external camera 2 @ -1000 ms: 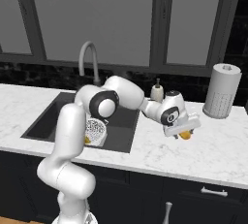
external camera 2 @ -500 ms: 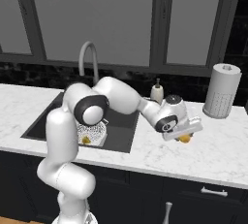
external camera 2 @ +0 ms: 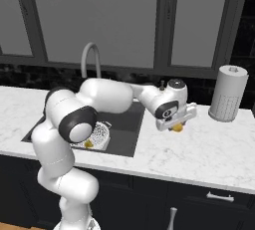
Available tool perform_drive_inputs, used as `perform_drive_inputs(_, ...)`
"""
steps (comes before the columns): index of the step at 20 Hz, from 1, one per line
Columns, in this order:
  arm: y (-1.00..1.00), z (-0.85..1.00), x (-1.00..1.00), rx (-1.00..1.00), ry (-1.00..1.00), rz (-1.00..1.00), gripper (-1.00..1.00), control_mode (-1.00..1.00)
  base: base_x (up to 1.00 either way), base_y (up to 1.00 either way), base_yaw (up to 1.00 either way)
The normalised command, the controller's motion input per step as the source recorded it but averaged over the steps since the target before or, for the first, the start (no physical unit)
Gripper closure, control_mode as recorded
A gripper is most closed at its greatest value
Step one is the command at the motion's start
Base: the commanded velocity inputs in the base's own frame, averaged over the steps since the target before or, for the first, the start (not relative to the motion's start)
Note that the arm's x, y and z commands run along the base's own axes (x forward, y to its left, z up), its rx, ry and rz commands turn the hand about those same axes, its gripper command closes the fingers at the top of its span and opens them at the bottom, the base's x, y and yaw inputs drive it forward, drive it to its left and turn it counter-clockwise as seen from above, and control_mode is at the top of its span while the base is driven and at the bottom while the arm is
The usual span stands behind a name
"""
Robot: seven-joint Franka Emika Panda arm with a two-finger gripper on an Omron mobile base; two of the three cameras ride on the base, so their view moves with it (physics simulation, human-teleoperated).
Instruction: Put the colander in the sink, put the mango, kiwi in the colander, and turn on the sink faucet and pour water over the colander.
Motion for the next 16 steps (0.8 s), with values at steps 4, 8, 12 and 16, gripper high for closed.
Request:
perform_drive_inputs(4, 0.35, 0.20, 0.21, 0.23, 0.10, 0.16, 1.00, -1.00, 0.00, 0.00, 0.00)
perform_drive_inputs(8, 0.50, 0.00, 0.25, 0.20, 0.12, 0.14, 1.00, -1.00, 0.00, 0.00, 0.00)
perform_drive_inputs(12, 0.63, 0.00, 0.09, 0.13, 0.02, 0.10, 1.00, -1.00, 0.00, 0.00, 0.00)
perform_drive_inputs(16, 0.77, -0.02, 0.00, 0.03, -0.02, 0.05, 1.00, -1.00, 0.00, 0.00, 0.00)
